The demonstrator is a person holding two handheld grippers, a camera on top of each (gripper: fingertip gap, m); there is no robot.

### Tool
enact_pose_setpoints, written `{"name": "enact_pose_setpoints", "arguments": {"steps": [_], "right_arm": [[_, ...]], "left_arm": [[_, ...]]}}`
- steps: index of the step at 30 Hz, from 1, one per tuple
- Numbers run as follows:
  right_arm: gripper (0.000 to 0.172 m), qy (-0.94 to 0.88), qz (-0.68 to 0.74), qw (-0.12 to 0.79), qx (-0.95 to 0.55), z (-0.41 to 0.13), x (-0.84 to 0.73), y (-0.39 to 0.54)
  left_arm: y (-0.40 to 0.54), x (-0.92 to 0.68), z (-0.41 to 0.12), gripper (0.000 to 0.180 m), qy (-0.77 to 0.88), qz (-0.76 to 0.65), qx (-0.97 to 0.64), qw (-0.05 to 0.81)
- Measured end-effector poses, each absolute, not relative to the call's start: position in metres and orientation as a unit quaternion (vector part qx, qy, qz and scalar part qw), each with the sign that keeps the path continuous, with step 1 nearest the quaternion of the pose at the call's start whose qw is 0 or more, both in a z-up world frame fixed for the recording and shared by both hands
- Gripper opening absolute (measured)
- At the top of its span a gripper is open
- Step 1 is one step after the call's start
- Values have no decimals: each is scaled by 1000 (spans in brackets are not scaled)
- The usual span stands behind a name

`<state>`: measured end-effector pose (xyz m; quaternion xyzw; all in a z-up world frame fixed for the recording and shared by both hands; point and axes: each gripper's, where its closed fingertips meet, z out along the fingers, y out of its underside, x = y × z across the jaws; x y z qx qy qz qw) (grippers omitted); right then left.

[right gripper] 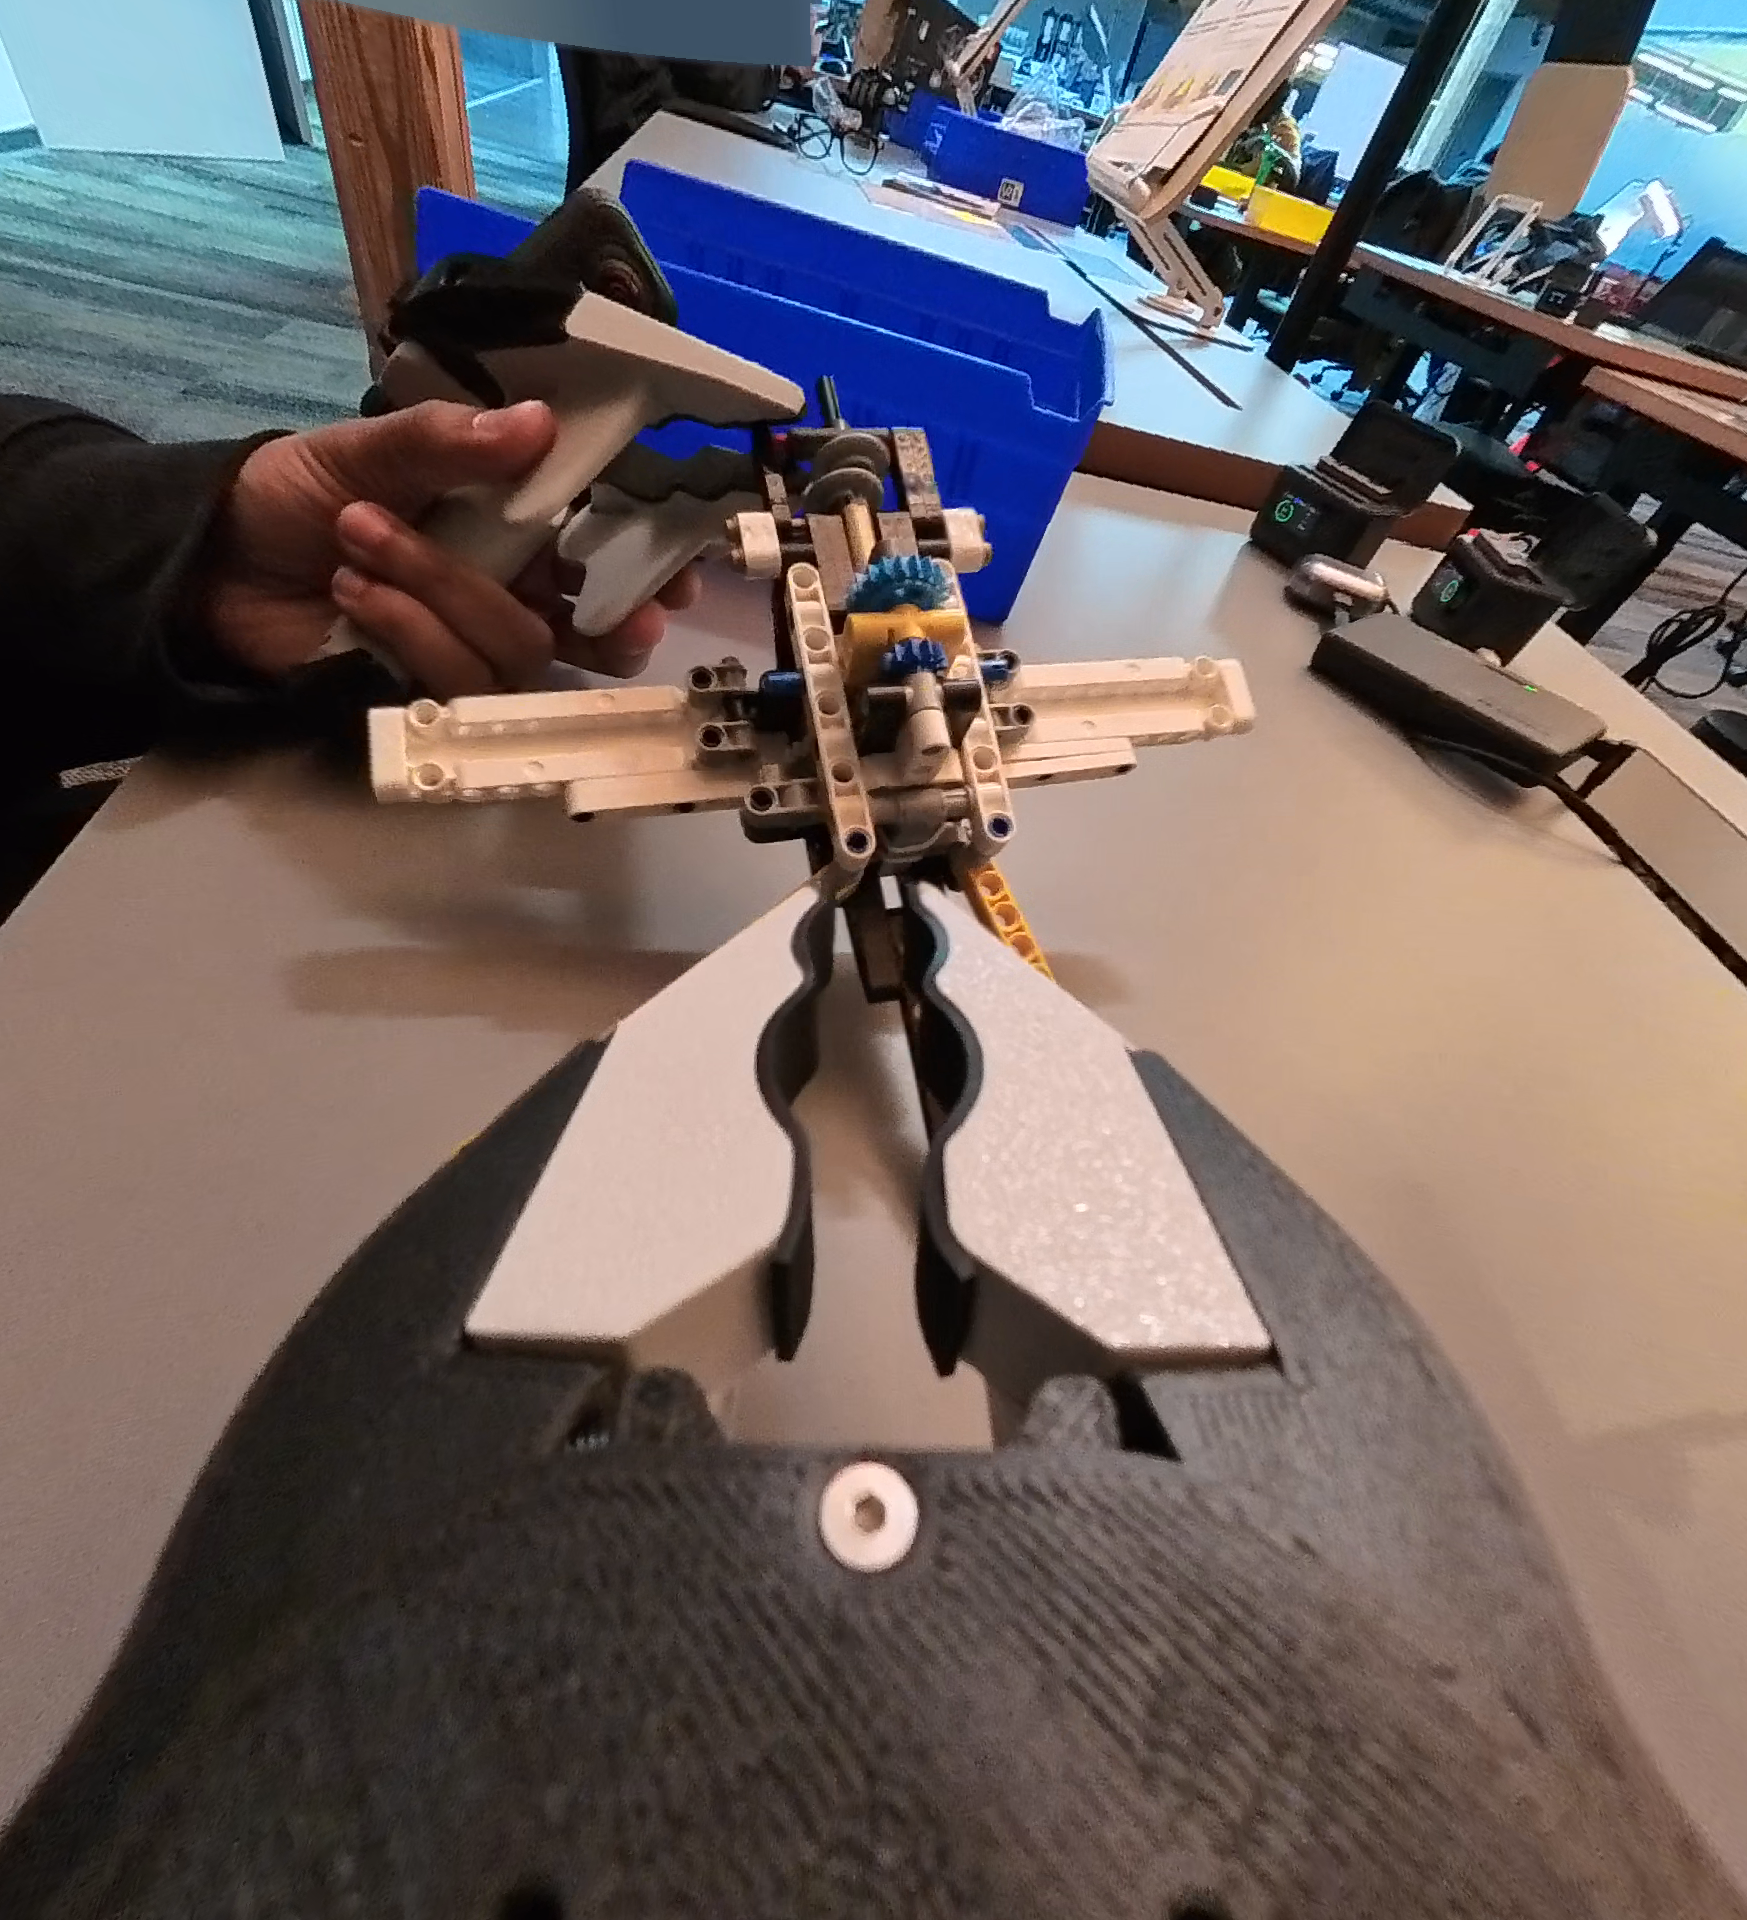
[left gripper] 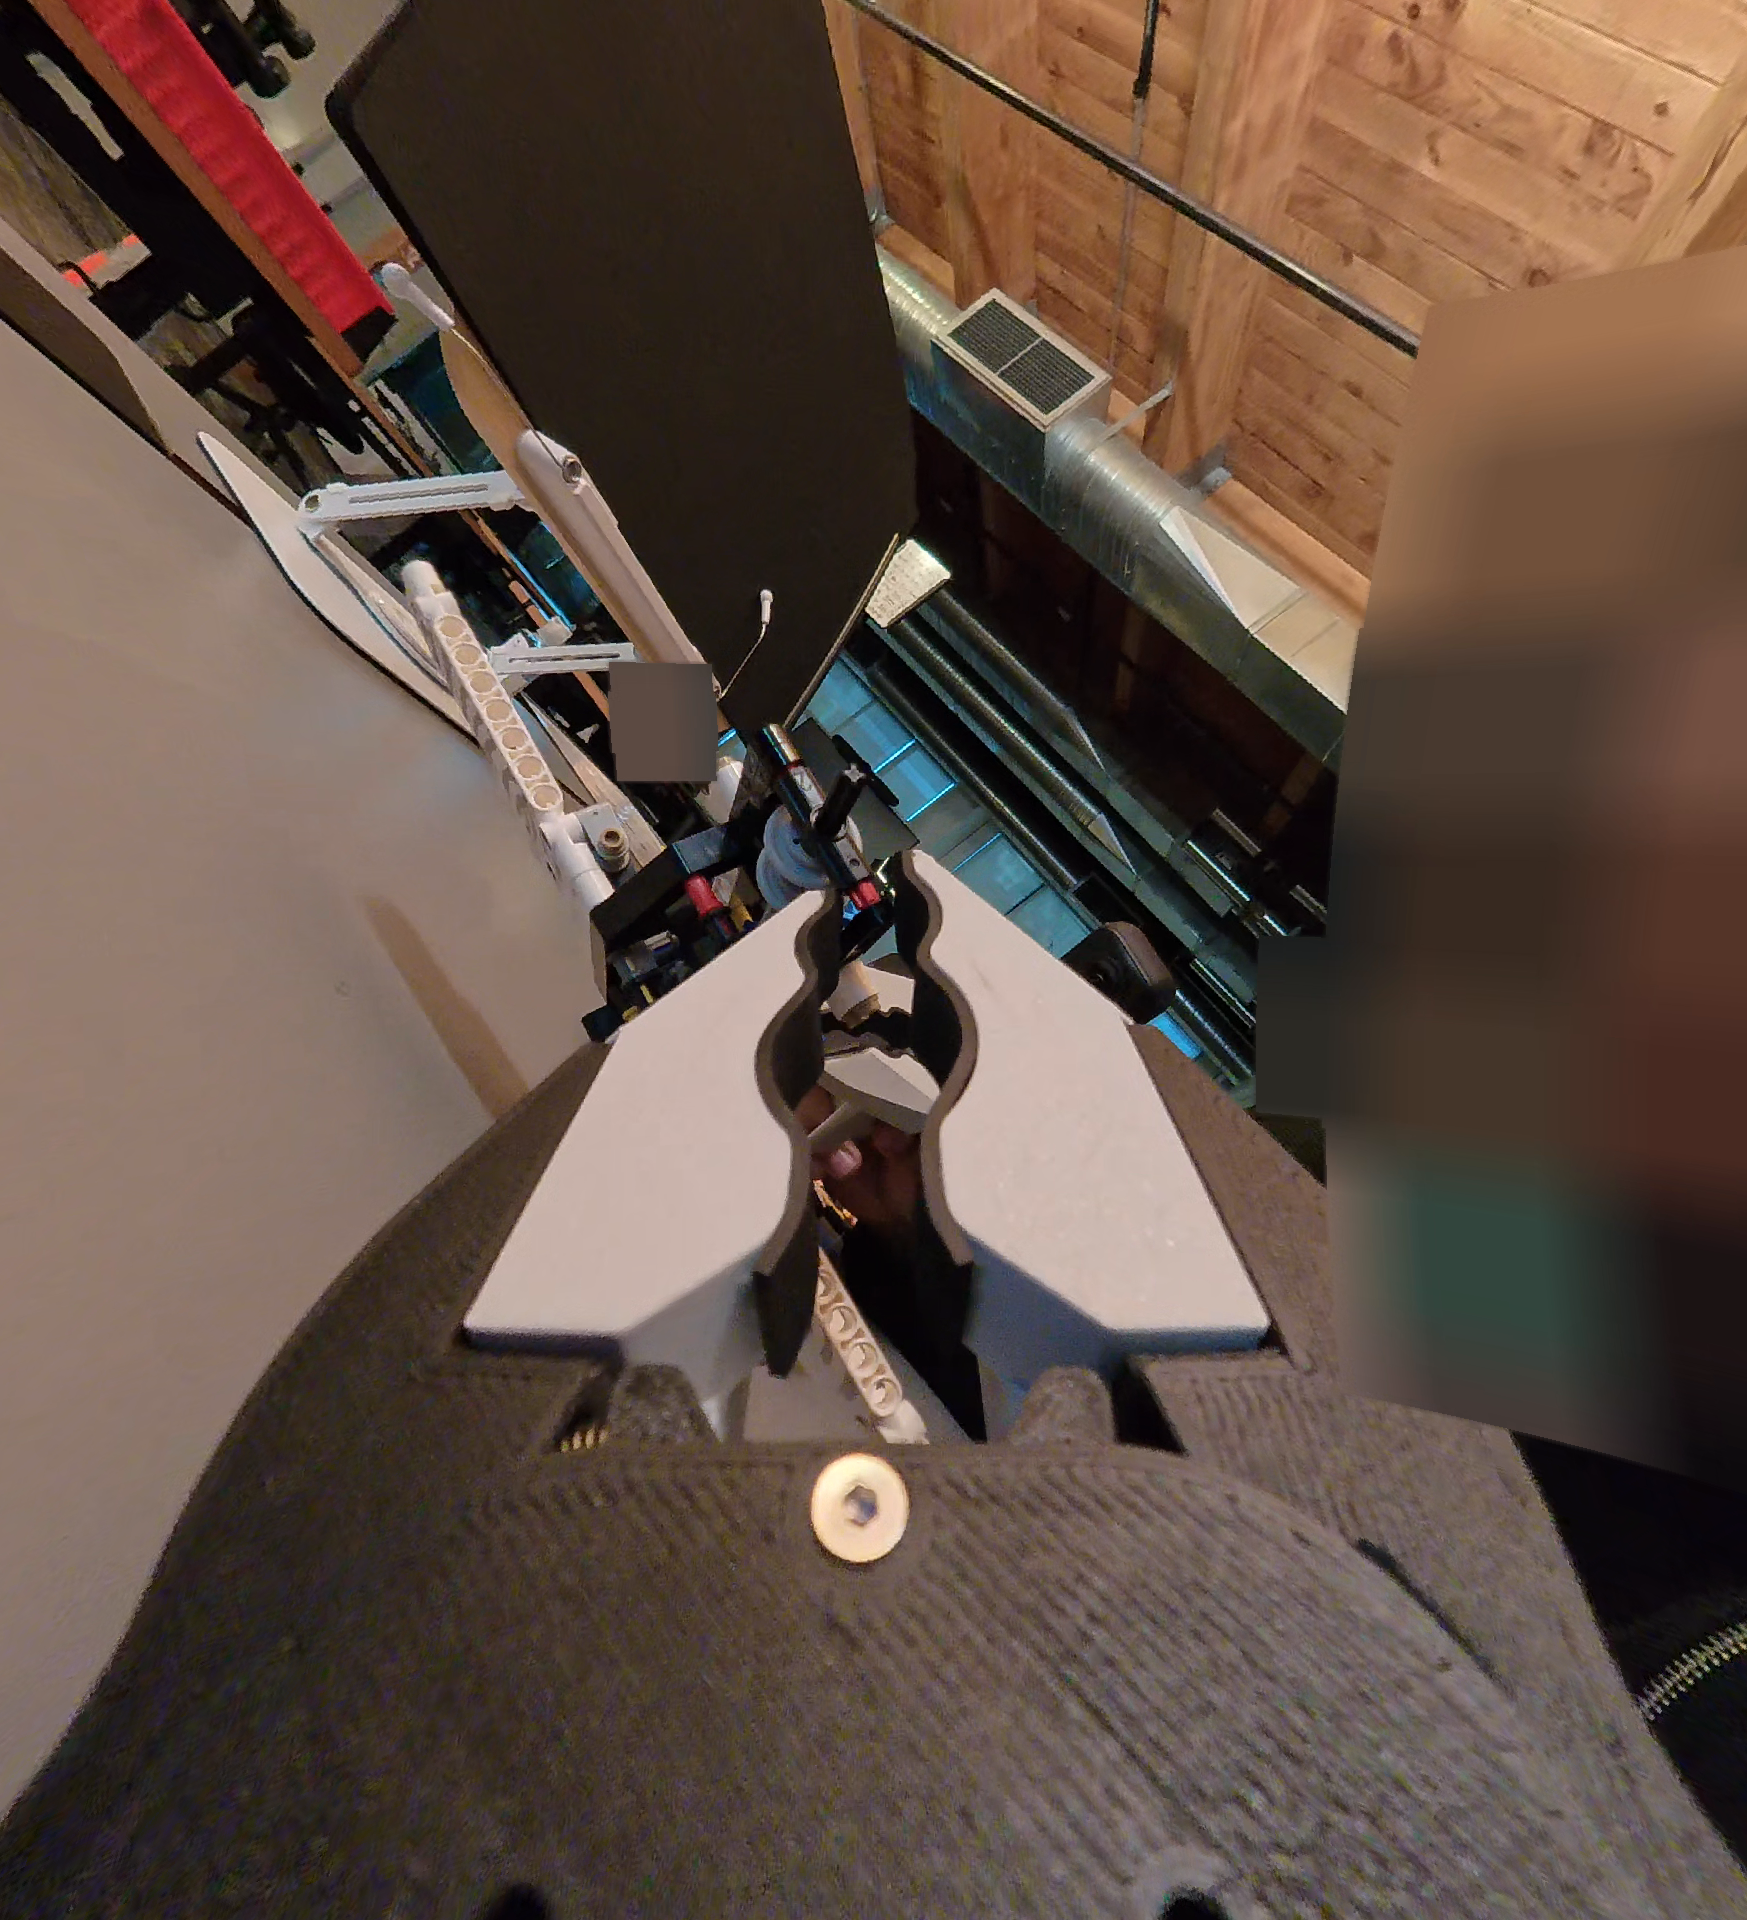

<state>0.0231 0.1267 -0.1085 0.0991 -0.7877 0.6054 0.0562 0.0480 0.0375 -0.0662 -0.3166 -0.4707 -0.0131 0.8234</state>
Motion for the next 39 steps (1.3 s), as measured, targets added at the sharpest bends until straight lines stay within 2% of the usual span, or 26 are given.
{"name": "enact_pose_setpoints", "arguments": {"steps": [19, 24, 39], "right_arm": [[12, -808, 572, 33, 139, -123, 44, 119], [13, -821, 547, 52, 153, -133, 46, 116], [5, -828, 542, 63, 130, -134, 37, 116]], "left_arm": [[40, 49, -66, 8, -466, -13, -324, 823], [40, 51, -65, 7, -464, -12, -326, 824], [47, 54, -64, 6, -451, 1, -348, 822]]}}
